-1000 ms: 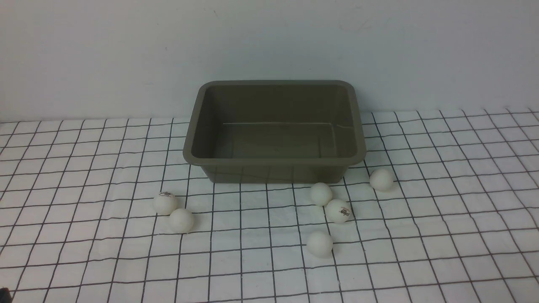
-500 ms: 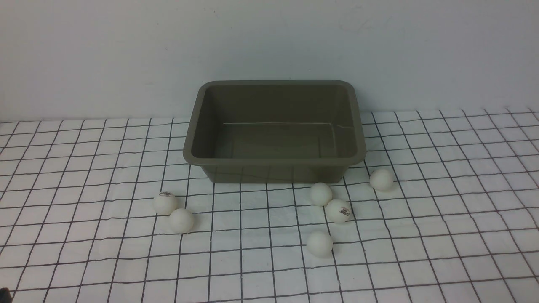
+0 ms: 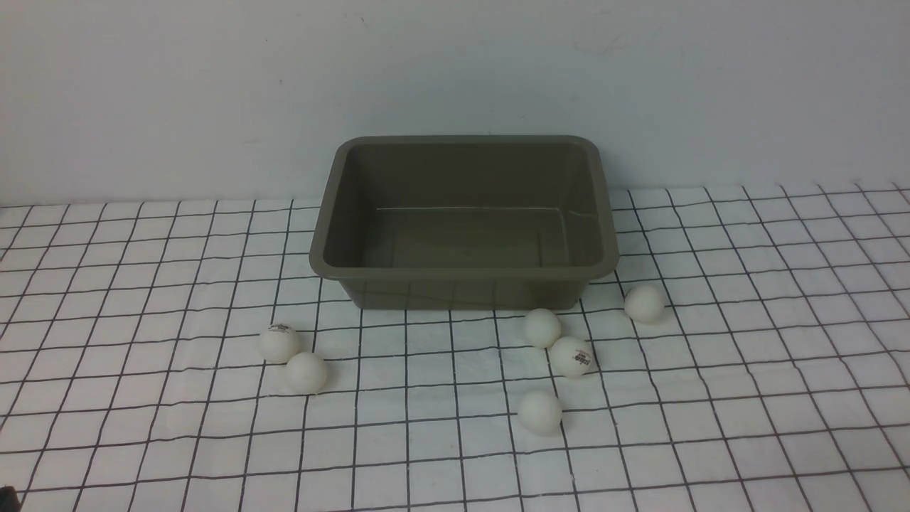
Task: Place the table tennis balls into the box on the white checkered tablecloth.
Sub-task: 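Reach for and grasp a ping pong ball on the table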
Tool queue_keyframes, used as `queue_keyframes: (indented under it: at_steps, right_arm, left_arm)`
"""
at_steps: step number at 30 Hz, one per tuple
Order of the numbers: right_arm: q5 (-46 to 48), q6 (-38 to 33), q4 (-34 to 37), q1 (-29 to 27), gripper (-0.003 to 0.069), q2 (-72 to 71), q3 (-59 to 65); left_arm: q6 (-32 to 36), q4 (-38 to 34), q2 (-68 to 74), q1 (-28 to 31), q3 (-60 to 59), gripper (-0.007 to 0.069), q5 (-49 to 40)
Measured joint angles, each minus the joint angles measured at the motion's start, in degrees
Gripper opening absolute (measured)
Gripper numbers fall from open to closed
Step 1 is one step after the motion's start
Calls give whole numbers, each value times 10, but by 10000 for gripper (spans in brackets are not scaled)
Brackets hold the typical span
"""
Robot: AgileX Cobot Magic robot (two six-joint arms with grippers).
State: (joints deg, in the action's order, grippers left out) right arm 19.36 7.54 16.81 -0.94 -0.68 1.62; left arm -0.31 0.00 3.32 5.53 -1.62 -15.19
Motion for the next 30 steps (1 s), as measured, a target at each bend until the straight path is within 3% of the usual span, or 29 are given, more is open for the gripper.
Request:
queue_keyframes:
  at_steps: [3, 9, 13, 16, 25, 30]
  right_arm:
    - [-9, 2, 49, 0, -17, 0, 0]
    - [-39, 4, 283, 0, -17, 0, 0]
    - [-48, 4, 376, 0, -17, 0, 0]
    - [-52, 4, 413, 0, -17, 0, 0]
    - [-52, 4, 424, 0, -17, 0, 0]
    - [-48, -16, 427, 0, -17, 0, 0]
  left_arm:
    - [0, 0, 0, 0, 0, -4, 0]
    - [0, 0, 0, 0, 0, -4, 0]
    - [0, 0, 0, 0, 0, -4, 0]
    - [0, 0, 0, 0, 0, -4, 0]
    - [-1, 0, 0, 0, 0, -4, 0]
    - [-38, -58, 0, 0, 0, -4, 0]
